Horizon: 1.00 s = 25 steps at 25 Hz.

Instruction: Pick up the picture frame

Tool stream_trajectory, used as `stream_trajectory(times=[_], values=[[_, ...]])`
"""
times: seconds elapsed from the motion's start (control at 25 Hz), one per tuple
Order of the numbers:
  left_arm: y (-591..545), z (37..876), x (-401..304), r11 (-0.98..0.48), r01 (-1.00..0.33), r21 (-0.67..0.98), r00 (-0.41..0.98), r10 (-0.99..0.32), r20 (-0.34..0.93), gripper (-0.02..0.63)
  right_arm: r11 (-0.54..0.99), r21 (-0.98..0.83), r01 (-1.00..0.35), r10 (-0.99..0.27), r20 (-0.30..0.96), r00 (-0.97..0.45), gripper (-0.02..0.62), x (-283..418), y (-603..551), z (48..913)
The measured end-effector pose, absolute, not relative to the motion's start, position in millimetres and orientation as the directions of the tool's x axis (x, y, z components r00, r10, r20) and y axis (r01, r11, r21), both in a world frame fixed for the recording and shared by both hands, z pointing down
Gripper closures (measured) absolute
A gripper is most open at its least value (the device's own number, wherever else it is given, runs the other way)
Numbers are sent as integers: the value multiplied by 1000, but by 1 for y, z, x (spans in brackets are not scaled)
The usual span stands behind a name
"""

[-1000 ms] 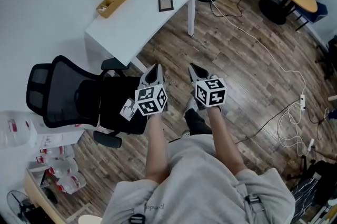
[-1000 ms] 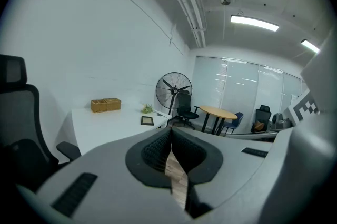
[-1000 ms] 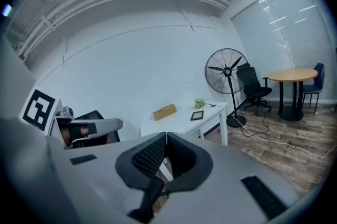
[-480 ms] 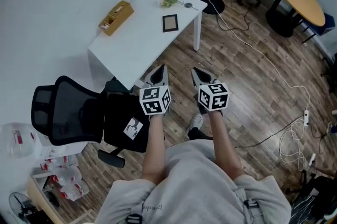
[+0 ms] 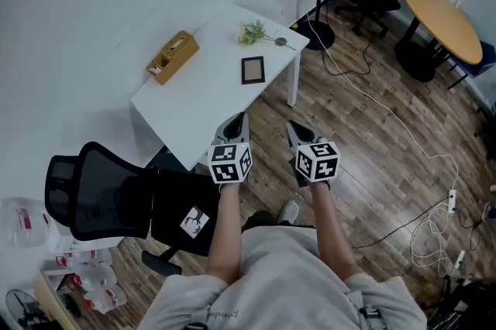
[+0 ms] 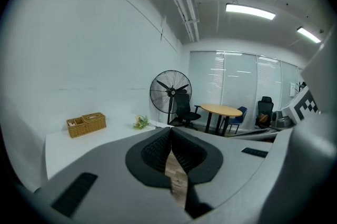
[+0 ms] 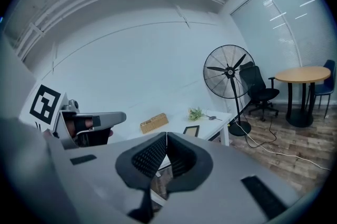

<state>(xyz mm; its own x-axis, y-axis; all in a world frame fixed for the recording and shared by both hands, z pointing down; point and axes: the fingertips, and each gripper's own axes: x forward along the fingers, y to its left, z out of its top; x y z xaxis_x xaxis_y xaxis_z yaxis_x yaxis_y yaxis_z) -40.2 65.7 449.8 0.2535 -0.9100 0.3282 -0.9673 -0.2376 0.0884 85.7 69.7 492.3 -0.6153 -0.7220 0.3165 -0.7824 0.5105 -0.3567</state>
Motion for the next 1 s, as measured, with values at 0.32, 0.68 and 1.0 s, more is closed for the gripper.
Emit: stream_trajectory(times=[0.32, 0.68, 1.0], values=[[37, 454, -55, -201, -975, 92, 221, -913, 344, 580, 533, -355, -768, -694, 336, -637, 572, 75, 32, 496], [-24, 464, -79, -183, -978, 101, 207, -914, 348, 580, 529, -355, -771, -692, 345, -633, 572, 60, -27, 506], [-104, 472, -101, -167, -977, 133, 204, -909, 362, 580, 530, -350, -773, -683, 365, -633, 572, 39, -104, 505]])
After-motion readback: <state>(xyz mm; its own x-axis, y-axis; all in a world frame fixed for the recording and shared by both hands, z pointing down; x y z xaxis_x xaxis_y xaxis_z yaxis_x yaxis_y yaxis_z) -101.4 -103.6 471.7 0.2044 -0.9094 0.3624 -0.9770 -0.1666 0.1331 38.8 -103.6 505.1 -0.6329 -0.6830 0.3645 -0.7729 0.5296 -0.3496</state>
